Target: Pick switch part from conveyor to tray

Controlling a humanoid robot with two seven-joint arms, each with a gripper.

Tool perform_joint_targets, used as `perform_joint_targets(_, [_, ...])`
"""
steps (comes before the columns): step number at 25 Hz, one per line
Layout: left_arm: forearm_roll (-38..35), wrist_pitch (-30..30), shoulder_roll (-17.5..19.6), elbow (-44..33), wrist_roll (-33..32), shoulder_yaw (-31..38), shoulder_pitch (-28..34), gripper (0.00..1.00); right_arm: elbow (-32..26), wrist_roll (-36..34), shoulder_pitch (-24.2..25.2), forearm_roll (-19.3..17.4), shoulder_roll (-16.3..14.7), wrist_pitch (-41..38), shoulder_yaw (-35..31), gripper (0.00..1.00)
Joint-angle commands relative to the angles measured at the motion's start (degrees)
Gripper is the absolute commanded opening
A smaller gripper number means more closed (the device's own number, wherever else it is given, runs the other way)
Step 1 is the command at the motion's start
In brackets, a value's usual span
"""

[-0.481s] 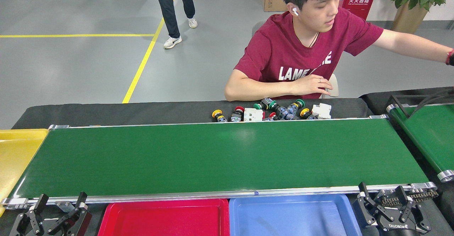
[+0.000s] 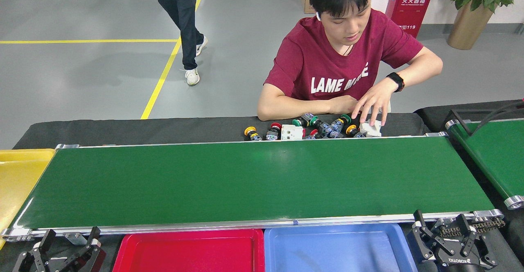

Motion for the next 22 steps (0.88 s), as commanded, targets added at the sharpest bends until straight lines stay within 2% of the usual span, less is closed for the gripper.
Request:
perform_joint_targets(1, [0.22,-0.27,0.44,-0.58,0.35,0.07,-0.10,1.00,-0.76,-0.17,-0.54,0.04,-0.07,-0.09,-0.18,0.98])
perform_joint_targets(22, [0.30,-1.68,0.88,-0.94,0.35,1.13,0.17,1.00,-0.76,-0.08,-0.54,-0.13,-0.25,-0.18,-0.18,0.98])
